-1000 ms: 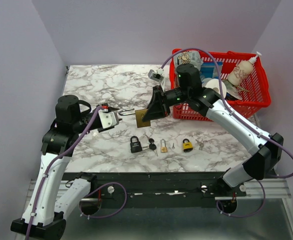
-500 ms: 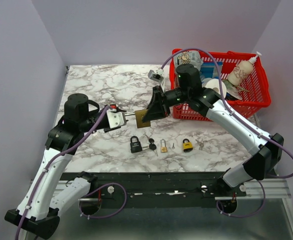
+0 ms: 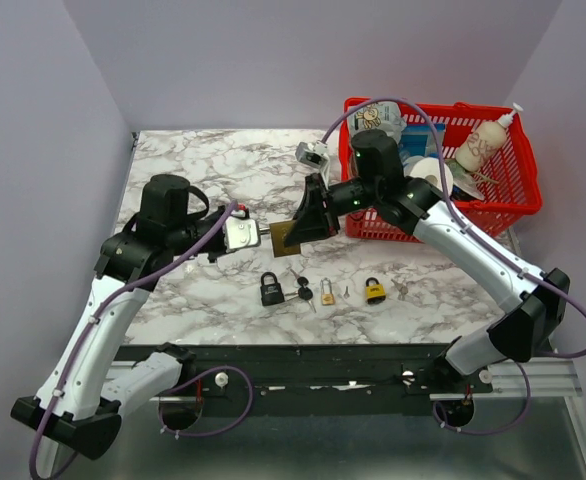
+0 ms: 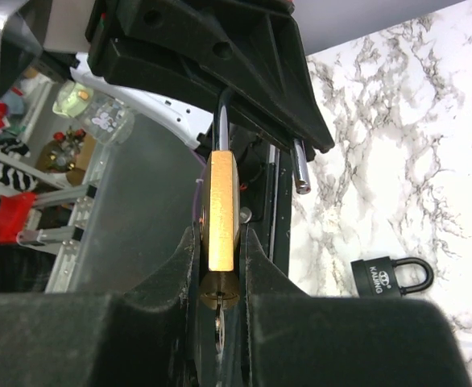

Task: Lock with the key
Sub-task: Pick up the lock from the center of the board.

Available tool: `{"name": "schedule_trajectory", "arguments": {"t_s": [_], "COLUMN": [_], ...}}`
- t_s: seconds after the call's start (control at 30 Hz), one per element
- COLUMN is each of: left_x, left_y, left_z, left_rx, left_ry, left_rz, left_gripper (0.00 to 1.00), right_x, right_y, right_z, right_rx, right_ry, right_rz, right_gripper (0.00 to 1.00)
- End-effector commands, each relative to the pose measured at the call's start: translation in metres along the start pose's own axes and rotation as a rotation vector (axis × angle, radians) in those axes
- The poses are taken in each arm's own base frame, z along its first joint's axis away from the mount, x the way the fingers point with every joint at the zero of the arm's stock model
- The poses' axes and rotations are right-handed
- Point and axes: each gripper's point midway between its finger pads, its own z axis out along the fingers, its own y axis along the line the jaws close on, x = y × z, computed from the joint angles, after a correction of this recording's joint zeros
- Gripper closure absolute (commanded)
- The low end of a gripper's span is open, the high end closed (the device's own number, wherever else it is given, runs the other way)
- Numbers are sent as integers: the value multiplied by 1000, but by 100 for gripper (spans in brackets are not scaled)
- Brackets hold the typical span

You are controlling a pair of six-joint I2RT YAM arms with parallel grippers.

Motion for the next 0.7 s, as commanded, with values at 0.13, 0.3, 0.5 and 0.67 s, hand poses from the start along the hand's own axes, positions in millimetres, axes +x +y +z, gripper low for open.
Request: {"name": "schedule_trajectory", "arguments": {"t_s": [0.13,0.3,0.5,0.67], "left_x": [-32,-48,-54,-56], "left_y": [-25,-23,-34,-40], "left_z": [1,-3,-8,-9], "left_rx": [173,141,201,248], "left_ry": [-93,-158,-179,-188], "left_rz": [-262,-320,-271,-245], "left_gripper": [100,100,100,100], "right_x": [-13,-9,4,11], "right_y": [-5,-6,-1,0], "right_z": [-15,-21,-27,-27], "right_rx": [123,146,154,125], "right_ry": [-8,16,46,76], "right_rz": [-322,-393,-398,-408], "right_gripper": [98,56,22,20]}}
